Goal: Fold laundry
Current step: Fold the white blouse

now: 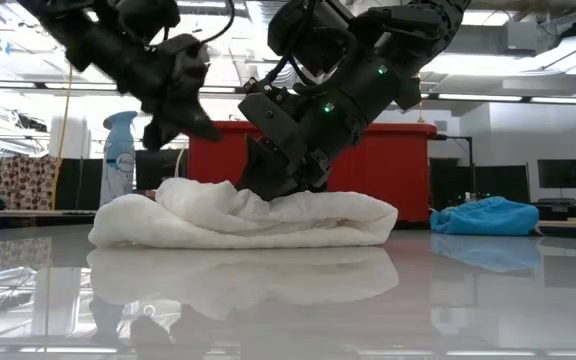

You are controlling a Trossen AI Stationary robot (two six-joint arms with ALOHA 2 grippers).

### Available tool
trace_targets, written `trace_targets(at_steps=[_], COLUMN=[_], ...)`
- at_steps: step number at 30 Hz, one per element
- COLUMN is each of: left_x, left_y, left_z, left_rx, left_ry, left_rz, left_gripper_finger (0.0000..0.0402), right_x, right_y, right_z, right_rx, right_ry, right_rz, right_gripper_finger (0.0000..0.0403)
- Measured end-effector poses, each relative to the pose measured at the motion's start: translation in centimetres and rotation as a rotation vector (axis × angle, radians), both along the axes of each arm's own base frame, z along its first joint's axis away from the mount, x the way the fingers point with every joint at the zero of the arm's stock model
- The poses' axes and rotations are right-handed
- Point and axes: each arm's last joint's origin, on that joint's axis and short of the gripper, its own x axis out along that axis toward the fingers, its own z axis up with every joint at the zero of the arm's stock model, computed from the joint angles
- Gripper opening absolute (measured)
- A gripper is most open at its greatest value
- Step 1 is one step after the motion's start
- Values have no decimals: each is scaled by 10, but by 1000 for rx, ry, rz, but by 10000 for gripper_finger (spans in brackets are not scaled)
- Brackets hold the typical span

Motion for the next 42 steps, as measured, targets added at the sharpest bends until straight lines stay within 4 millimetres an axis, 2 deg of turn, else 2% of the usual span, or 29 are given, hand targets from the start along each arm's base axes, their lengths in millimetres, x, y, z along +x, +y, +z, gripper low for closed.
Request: trace_targets(at_steps=[7,11,15,18,22,25,30,36,42], left_x=[-4,-6,-2,1,6,9,12,12,16], left_y=[-43,-47,-46,-46,-48,-49,-49,-48,-48], left_z=[-38,-51,-65,-75,-86,-91,-92,-92,-87], left_rx=[-48,11,30,14,-12,-29,-35,-37,-90], left_ry=[3,104,171,210,228,222,202,189,152], left_rz=[-89,-5,5,-6,0,8,31,95,97], left_gripper_finger=[0,0,0,0,0,0,0,0,0], right_x=[0,1,1,-2,-7,-7,-3,2,6], right_y=[-1,-1,0,0,-1,3,15,40,33], right_z=[0,1,8,25,64,74,45,4,-9], right_rx=[1,-14,-53,-75,-101,-146,-130,-97,-108], right_ry=[-6,-17,-43,-72,-186,-233,-167,-115,-99], right_rz=[-2,17,61,83,108,154,243,286,258], right_gripper_finger=[203,203,203,203,203,203,192,174,167])
